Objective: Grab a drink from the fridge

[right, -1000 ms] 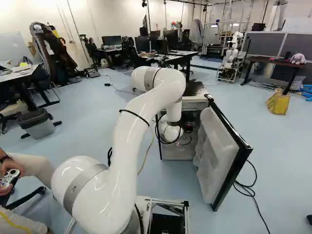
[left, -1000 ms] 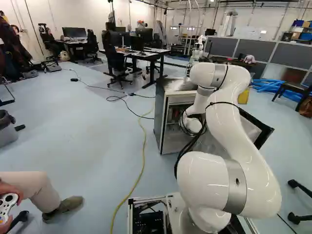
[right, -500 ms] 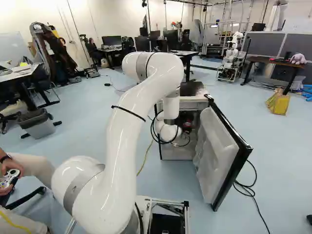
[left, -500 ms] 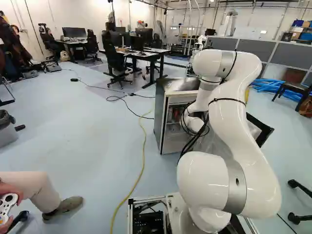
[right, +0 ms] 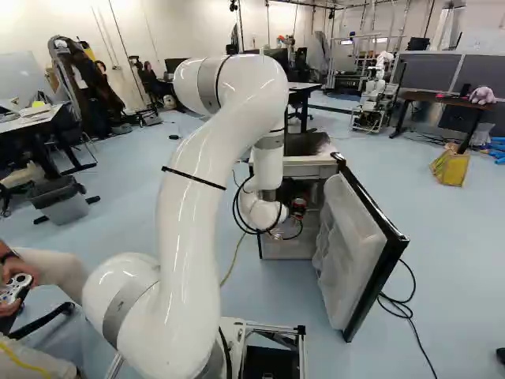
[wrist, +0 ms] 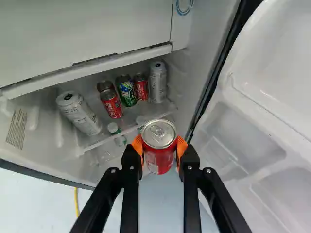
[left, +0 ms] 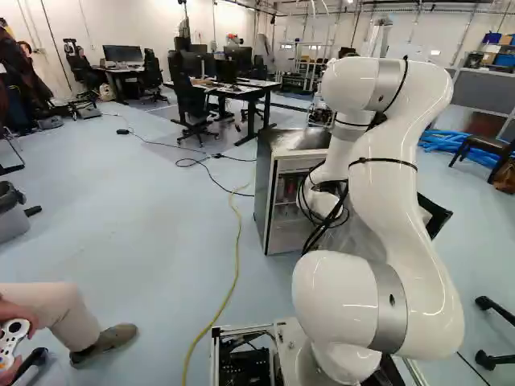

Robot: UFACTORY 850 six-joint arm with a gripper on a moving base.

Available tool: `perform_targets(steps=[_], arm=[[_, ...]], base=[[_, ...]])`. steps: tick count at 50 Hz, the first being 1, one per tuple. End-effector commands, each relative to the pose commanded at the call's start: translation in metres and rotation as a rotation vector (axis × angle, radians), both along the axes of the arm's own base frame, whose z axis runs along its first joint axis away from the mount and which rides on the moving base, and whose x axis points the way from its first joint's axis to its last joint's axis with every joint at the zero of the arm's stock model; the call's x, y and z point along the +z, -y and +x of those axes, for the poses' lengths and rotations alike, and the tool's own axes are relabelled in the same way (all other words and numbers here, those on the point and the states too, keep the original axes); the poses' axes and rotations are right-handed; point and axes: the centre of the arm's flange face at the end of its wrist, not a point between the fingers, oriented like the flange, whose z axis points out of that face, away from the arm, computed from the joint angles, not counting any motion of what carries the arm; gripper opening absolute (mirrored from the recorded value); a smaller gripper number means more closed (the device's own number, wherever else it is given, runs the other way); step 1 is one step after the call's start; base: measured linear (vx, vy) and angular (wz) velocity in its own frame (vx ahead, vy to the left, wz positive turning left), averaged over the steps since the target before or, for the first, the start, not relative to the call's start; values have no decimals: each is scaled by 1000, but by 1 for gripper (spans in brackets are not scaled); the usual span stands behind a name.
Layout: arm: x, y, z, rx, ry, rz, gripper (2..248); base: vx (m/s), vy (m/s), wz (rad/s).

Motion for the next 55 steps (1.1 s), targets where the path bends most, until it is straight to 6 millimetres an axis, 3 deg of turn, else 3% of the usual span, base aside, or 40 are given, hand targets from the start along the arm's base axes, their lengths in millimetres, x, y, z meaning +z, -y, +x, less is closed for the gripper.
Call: perform_targets(steps=[35,55], arm=[[54,-40,-71,31,-8,3,88],[80,-63,-98,65,12,-4,88]], base=[[0,0,0],[0,0,0]])
